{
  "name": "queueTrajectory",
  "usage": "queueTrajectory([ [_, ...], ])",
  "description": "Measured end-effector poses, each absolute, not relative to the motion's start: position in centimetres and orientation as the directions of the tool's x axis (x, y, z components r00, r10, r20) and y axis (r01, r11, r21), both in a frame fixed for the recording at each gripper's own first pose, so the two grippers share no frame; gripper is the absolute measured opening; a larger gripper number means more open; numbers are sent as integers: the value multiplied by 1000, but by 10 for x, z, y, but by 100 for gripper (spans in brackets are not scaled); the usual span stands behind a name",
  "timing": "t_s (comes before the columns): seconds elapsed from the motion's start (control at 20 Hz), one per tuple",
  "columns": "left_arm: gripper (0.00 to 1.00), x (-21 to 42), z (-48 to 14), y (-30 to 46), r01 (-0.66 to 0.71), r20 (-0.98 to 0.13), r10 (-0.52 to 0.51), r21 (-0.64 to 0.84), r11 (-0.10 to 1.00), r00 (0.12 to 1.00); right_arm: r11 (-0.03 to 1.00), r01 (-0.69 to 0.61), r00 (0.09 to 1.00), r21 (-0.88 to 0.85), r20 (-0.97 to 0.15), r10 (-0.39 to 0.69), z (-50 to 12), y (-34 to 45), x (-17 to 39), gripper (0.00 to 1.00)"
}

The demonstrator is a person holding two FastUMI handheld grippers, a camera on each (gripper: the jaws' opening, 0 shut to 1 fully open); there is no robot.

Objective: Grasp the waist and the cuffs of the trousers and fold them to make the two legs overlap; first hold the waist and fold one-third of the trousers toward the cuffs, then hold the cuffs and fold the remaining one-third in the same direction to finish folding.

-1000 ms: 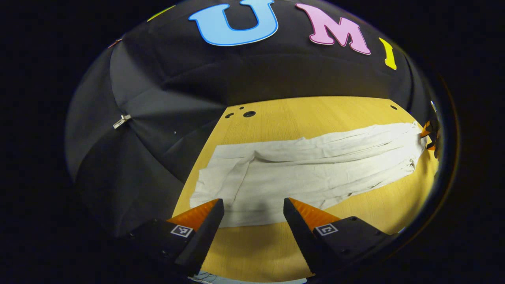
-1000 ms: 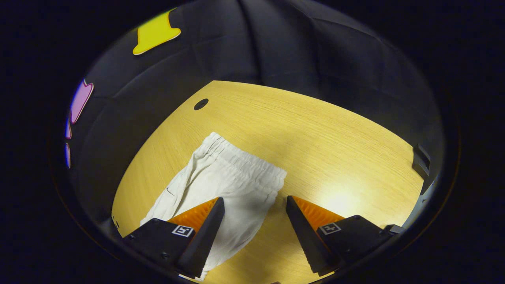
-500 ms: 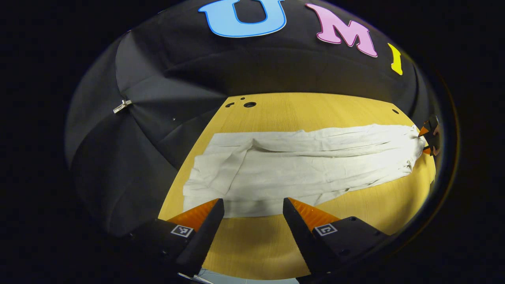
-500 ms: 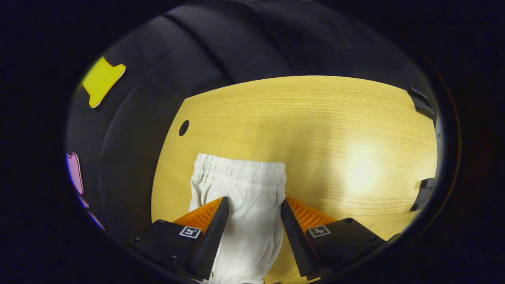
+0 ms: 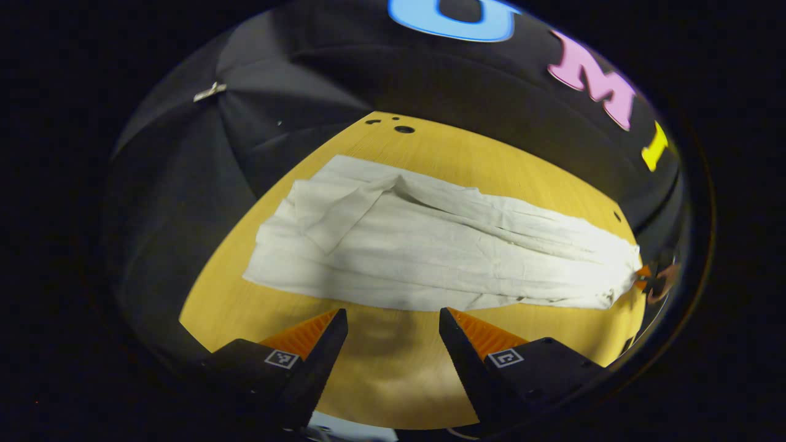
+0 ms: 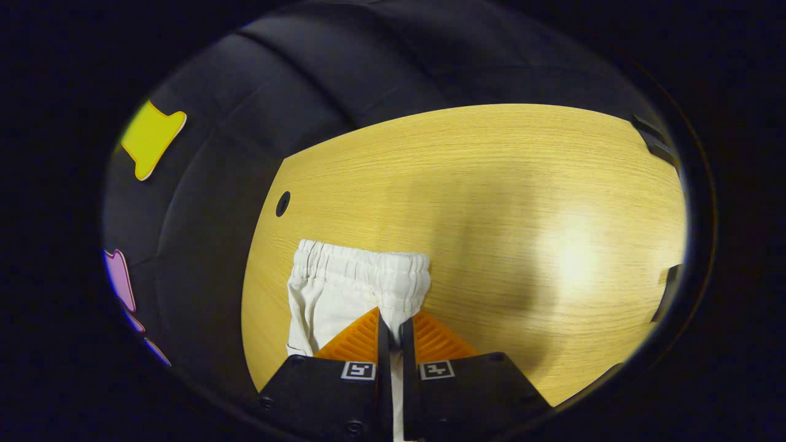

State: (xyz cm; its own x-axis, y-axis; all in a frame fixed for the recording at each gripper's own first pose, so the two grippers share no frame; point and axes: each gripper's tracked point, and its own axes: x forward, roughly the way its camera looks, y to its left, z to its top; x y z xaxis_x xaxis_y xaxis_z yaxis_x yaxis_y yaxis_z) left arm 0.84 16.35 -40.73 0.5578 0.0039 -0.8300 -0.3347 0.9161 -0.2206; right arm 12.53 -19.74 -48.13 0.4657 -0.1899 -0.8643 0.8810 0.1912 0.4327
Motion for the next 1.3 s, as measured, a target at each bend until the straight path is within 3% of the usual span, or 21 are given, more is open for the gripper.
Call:
queueTrajectory([
  [0.25, 93, 12, -416, 164, -558, -831, -75, -433, 708, 551, 190, 880, 468, 436, -864, -184, -481, -198, 125, 11],
  [0.45, 90, 24, -422, 190, -680, -843, -29, -453, 576, 537, 186, 881, 466, 434, -865, -187, -481, -199, 125, 11],
  [0.8, 85, 87, -436, 220, -780, -874, 19, -424, 460, 486, 184, 879, 469, 440, -866, -173, -481, -199, 125, 11],
  [0.85, 78, 91, -442, 226, -804, -890, 34, -393, 446, 454, 181, 879, 469, 440, -866, -171, -481, -199, 125, 11],
  [1.0, 24, 95, -445, 235, -836, -905, 60, -363, 411, 422, 184, 880, 468, 439, -866, -173, -480, -199, 125, 11],
  [1.05, 21, 98, -443, 237, -838, -895, 70, -382, 389, 440, 189, 877, 472, 441, -865, -171, -480, -199, 126, 11],
  [1.1, 10, 100, -443, 235, -840, -892, 74, -388, 379, 446, 196, 874, 476, 444, -863, -170, -480, -199, 126, 11],
  [1.3, 6, 102, -442, 232, -817, -872, 62, -429, 385, 486, 210, 840, 536, 500, -824, -183, -475, -200, 126, 11],
])
